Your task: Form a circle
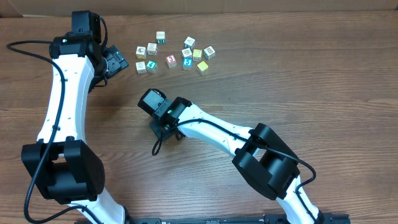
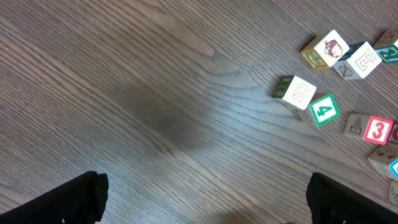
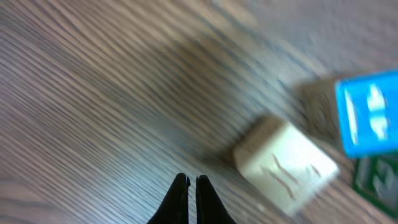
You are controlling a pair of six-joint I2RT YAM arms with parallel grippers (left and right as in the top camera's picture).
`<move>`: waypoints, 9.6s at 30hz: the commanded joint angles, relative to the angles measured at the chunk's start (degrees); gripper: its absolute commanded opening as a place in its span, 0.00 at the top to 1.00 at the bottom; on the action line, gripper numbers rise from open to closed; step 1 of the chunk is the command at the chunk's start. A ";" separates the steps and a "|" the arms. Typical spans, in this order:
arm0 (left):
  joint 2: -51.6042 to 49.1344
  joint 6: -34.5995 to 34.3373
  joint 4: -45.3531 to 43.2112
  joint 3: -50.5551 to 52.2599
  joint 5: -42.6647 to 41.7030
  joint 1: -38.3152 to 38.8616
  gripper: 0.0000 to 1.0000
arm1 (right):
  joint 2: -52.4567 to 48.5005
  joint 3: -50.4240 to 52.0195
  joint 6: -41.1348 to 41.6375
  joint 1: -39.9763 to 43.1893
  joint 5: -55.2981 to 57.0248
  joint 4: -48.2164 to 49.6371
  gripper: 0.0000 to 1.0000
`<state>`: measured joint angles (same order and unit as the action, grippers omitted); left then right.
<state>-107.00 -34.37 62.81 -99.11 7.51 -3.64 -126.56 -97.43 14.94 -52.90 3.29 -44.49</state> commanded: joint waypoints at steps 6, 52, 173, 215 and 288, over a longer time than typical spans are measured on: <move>1.11 0.07 -0.02 -0.79 -0.04 -0.04 0.00 | 2.25 -1.16 -0.15 0.09 3.41 10.84 0.96; 1.11 0.07 -0.02 -0.79 -0.04 -0.04 0.00 | -1.73 -1.16 -1.73 0.15 8.72 3.52 0.96; 1.11 0.07 -0.02 -0.79 -0.04 -0.04 0.01 | 16.48 13.33 4.55 10.99 -7.91 -10.27 0.81; 1.11 0.07 -0.02 -0.79 -0.04 -0.04 0.00 | 17.53 25.92 9.44 8.28 -1.86 16.96 0.60; 1.11 0.07 -0.02 -0.79 -0.04 -0.04 0.00 | 19.93 34.82 18.86 8.55 -7.37 19.45 0.96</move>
<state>-107.00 -34.37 62.81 -99.11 7.51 -3.64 -105.71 -63.16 33.04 -44.60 -3.62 -25.28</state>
